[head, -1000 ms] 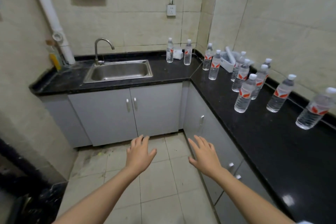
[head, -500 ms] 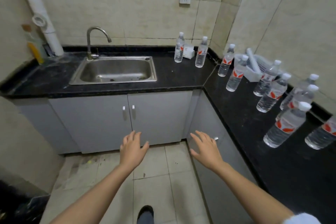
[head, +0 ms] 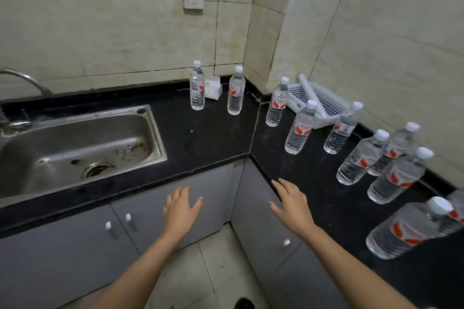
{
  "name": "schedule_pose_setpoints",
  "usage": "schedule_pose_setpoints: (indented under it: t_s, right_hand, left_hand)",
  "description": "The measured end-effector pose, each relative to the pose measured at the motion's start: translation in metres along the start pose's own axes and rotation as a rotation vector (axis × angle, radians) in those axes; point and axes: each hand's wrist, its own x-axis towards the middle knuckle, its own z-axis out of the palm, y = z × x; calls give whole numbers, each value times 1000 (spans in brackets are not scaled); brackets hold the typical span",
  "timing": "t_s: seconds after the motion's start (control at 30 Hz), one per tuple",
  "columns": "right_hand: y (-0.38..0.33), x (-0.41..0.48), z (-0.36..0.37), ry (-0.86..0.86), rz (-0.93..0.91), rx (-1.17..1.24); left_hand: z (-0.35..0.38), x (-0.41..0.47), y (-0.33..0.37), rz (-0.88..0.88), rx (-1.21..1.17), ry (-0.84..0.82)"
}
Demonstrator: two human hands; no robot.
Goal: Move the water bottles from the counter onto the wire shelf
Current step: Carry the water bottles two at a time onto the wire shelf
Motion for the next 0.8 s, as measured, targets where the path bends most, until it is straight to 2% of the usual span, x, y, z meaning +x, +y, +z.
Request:
schedule_pose_setpoints:
  t_s: [0.13,0.37,0.57,0.8]
  right_hand:
    - [13,64,-4,7,-1,40]
    - [11,183,-16,0,-116,81]
    - [-10,265,-8,-50,-174,59]
    - [-29,366,-12,-21,-69,41]
  left_hand:
    - [18,59,34,38,7,-47]
    - [6,160,90,28,-7,50]
    - [4,224,84,-78,-61,51]
    - [-13,340,82,-73,-141,58]
